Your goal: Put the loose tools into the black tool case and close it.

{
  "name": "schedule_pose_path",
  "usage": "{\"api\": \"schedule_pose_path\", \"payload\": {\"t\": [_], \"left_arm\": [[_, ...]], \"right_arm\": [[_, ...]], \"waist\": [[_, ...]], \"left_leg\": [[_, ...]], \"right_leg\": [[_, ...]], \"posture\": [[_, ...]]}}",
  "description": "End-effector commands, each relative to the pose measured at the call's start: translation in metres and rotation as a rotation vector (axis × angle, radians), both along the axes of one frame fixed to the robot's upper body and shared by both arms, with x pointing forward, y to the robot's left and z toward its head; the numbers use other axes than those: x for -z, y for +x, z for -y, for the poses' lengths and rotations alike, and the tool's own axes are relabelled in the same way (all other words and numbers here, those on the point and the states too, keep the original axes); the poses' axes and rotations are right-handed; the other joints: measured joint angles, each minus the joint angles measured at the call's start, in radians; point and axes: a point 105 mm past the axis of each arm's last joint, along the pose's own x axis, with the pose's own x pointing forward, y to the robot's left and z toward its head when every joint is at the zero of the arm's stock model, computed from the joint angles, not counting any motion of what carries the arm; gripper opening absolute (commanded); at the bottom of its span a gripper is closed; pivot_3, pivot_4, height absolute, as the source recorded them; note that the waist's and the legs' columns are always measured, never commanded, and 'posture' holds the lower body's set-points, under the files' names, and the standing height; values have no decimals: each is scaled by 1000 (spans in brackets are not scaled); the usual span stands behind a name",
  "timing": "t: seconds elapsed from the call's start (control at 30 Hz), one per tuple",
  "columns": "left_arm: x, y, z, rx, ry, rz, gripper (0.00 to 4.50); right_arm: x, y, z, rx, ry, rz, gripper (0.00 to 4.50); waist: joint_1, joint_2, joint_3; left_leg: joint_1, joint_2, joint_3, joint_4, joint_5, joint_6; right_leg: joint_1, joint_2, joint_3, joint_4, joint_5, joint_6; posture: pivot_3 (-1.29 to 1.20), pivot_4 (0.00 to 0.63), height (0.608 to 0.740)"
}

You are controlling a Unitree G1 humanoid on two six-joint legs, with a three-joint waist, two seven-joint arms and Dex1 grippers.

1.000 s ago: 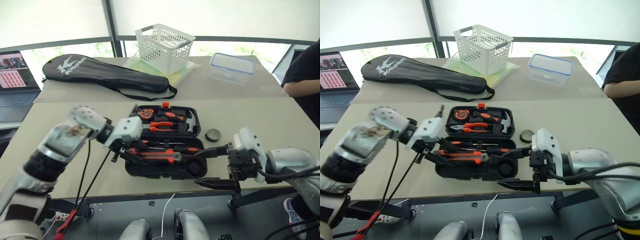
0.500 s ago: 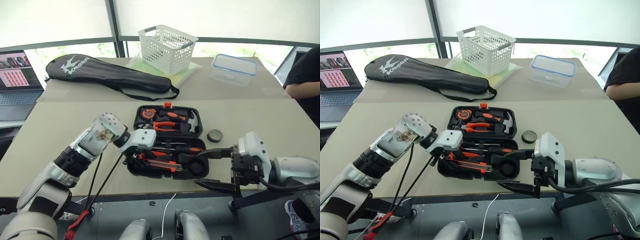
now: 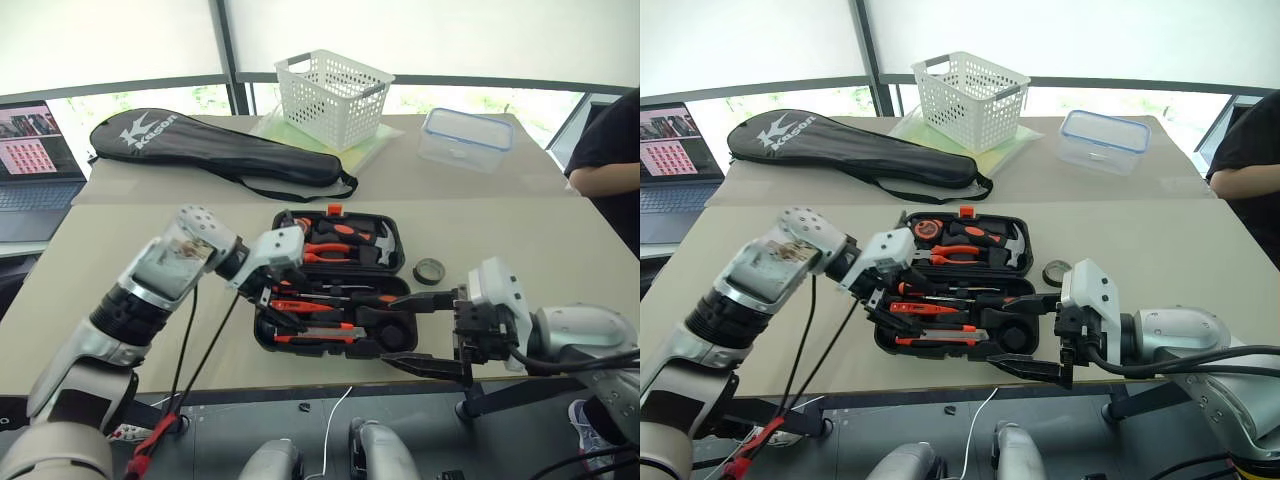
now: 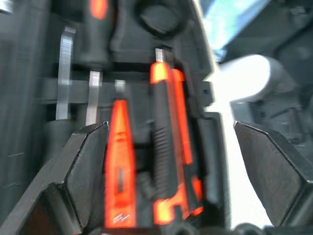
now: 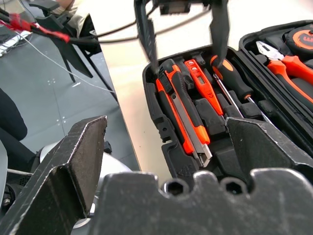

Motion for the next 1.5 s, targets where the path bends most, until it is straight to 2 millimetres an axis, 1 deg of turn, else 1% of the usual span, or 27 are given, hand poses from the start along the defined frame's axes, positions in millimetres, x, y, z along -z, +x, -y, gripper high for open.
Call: {"api": "schedule_pose_path", "payload": {"t": [0.03,0.1,0.13,0.17,0.2,0.23,0.33,0.37,0.4,0.5,0.6,0.67,0.83,0.97,1.07,1.17,1.3,1.4,1.5], "left_arm": [[-3,-8,-7,90,-38,71,3695],[7,-9,-9,98,-34,78,3073],[12,-8,-9,101,-27,88,2593],[15,-8,-9,102,-20,93,2302],[18,-8,-9,104,-15,93,1995],[20,-9,-9,114,-11,94,1532],[25,-11,-11,122,2,97,484],[26,-10,-11,122,4,99,161],[27,-10,-11,121,6,101,21],[32,-9,-13,125,28,107,21],[45,-5,-16,110,90,138,21],[52,-4,-13,103,101,152,21],[63,-12,-11,133,110,139,21],[65,-11,-11,127,110,147,21],[67,-10,-7,128,108,141,21],[74,-8,-1,152,129,146,21],[80,-5,-1,183,170,168,21],[80,-3,-1,195,172,185,21],[54,4,8,144,50,225,21]], "right_arm": [[-8,-1,-2,-27,11,45,4500],[-7,-1,-3,-33,8,43,4500],[-7,-1,-4,-35,7,43,4500],[-7,-1,-4,-36,6,43,4500],[-7,-1,-4,-37,7,44,4500],[-7,-1,-4,-38,6,43,4500],[-7,-2,-4,-39,2,42,4500],[-7,-2,-3,-38,2,41,4500],[-7,-2,-3,-38,1,41,4500],[-7,-2,-3,-37,0,40,4500],[-8,-2,-3,-35,5,39,4500],[-8,-2,-4,-34,9,39,4500],[-8,-2,-4,-36,9,37,4500],[-7,-2,-3,-35,7,34,4500],[-6,-1,-2,-33,9,34,4500],[-6,0,-3,-34,13,35,4500],[-6,1,-4,-36,15,33,4500],[-3,2,-2,-28,14,25,4500],[0,4,1,-8,0,25,4500]], "waist": [[1,0,0],[1,0,0],[1,0,0],[1,0,0],[2,0,0],[4,0,0],[5,0,0],[4,0,0],[4,0,0],[3,0,0],[3,0,0],[3,0,0],[13,1,-1],[13,1,-1],[14,2,-1],[19,2,-2],[29,2,-2],[31,2,-3],[32,3,-3]], "left_leg": [[0,0,0,0,0,0],[-1,0,0,0,0,0],[-1,0,0,0,0,0],[-1,0,0,0,0,0],[-1,0,0,1,0,0],[-1,-1,0,1,0,0],[-2,-1,0,1,0,0],[-1,-1,0,1,0,0],[-1,-1,0,1,0,0],[-1,-1,0,1,0,0],[-1,-1,0,1,0,0],[-1,-1,0,1,0,0],[2,-1,-1,1,-1,2],[3,-1,0,1,-1,2],[3,-1,0,1,-1,2],[3,-2,0,1,-1,2],[3,-3,0,2,-1,3],[3,-3,0,2,-1,3],[3,-4,0,3,-1,3]], "right_leg": [[0,0,0,0,0,0],[-1,0,0,0,0,0],[-1,0,0,0,0,0],[-1,0,0,0,0,0],[-1,0,0,0,0,0],[-1,0,0,0,0,0],[0,0,0,0,0,0],[0,0,0,0,0,0],[0,0,0,0,0,0],[0,0,0,0,0,0],[0,0,0,0,0,0],[0,0,0,0,0,0],[4,0,0,-1,0,1],[5,0,0,0,0,2],[5,0,0,0,0,2],[5,0,0,0,1,2],[5,0,0,-1,1,3],[6,0,0,-1,2,4],[6,0,0,-1,2,4]], "posture": [[0,150,740],[0,150,740],[0,150,740],[0,150,740],[0,150,740],[0,150,740],[0,150,740],[0,150,740],[0,150,740],[0,150,740],[0,150,740],[0,150,740],[0,150,740],[0,150,740],[0,150,740],[0,150,740],[0,150,740],[0,150,740],[0,150,740]]}}
